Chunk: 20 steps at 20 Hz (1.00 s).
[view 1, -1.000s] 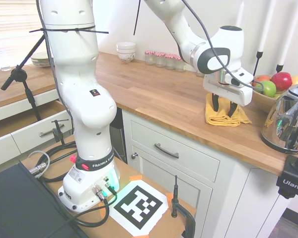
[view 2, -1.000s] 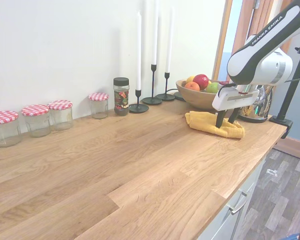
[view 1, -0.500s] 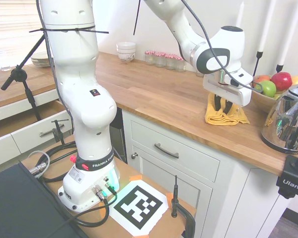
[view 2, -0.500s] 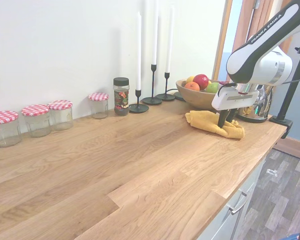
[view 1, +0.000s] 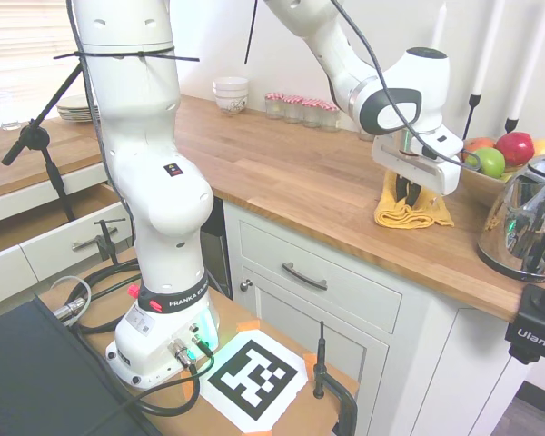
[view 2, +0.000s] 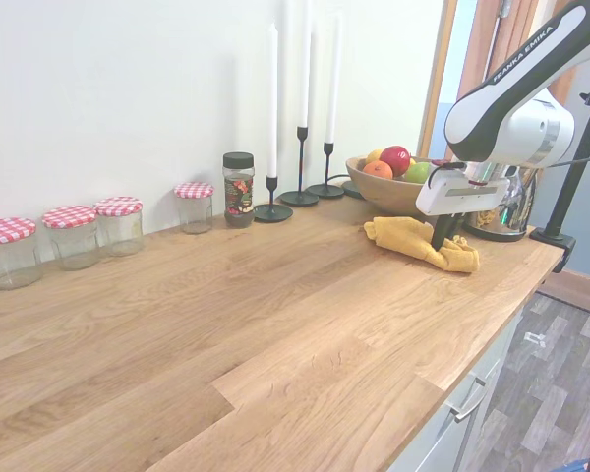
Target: Wipe the counter
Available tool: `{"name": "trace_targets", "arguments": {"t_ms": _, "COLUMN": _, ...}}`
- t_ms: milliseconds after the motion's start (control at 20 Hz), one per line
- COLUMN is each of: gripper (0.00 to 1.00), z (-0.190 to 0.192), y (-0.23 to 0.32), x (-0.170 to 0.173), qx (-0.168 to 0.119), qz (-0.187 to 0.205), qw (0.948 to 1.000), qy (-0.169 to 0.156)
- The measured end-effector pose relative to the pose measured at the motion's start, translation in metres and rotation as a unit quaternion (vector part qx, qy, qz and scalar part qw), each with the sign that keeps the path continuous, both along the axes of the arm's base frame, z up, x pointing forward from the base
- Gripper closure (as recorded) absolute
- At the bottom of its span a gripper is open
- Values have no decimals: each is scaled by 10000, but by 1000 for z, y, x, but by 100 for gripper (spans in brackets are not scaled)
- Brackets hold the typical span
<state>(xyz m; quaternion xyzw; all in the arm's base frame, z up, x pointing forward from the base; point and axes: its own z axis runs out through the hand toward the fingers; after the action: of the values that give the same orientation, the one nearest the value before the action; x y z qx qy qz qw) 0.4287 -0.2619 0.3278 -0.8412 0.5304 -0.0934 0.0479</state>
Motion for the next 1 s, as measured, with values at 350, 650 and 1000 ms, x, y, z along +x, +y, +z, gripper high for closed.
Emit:
{"name": "trace_targets", "arguments": {"t_ms": 350, "gripper": 100, "z": 1, "y": 48, "x": 28, "qx": 16, "qz": 370, "qw": 9993, "qy": -4}}
{"name": "trace_targets", "arguments": {"t_ms": 650, "gripper": 100, "z": 2, "y": 139, "x": 62, "qx": -70, "qz": 797, "qw": 9968, "qy": 46}}
{"name": "trace_targets", "arguments": {"t_ms": 1000, "gripper": 100, "z": 1, "y": 238, "x": 77, "qx": -281, "qz": 1233, "qw": 9919, "qy": 78}}
